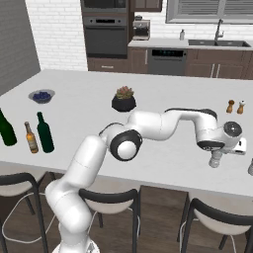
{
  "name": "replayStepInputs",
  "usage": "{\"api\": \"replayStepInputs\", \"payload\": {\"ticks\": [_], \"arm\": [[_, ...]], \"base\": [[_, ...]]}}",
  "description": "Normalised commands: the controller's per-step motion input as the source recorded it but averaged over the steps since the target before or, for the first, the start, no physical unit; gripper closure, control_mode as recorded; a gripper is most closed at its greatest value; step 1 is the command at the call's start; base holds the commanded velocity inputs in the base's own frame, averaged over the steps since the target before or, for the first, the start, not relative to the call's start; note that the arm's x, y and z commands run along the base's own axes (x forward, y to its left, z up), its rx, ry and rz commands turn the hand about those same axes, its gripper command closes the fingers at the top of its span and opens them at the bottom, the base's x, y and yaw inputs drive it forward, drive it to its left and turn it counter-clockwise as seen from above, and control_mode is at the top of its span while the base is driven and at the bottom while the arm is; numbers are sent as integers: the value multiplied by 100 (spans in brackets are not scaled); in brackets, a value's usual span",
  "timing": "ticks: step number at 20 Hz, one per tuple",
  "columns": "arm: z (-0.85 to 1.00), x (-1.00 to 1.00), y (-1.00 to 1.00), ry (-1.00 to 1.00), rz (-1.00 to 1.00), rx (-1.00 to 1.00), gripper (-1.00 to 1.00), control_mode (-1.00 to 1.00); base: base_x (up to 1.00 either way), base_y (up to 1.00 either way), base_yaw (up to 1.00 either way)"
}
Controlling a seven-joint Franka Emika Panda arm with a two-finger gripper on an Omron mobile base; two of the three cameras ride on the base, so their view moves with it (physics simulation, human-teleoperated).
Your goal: Move the plastic bottles in the middle to the plastics group, and the glass bottles in the middle to the glass group.
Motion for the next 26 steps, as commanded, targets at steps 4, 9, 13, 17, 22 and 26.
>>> {"api": "replayStepInputs", "payload": {"ticks": [4, 9, 13, 17, 22, 26], "arm": [[-38, 0, -3, 0, 0, 0, 100, -100], [-59, 0, 12, 2, 0, 0, 100, -100], [-61, 0, 29, 8, 0, -1, 100, -100], [-66, 0, 31, 7, 0, 0, 100, -100], [-5, -6, 6, 0, 0, 0, 100, -100], [0, -30, 0, -3, 0, 0, 100, -100]], "base": [[0, 0, 0], [0, 0, 0], [0, 0, 0], [0, 0, 0], [0, 0, 0], [0, 0, 0]]}}
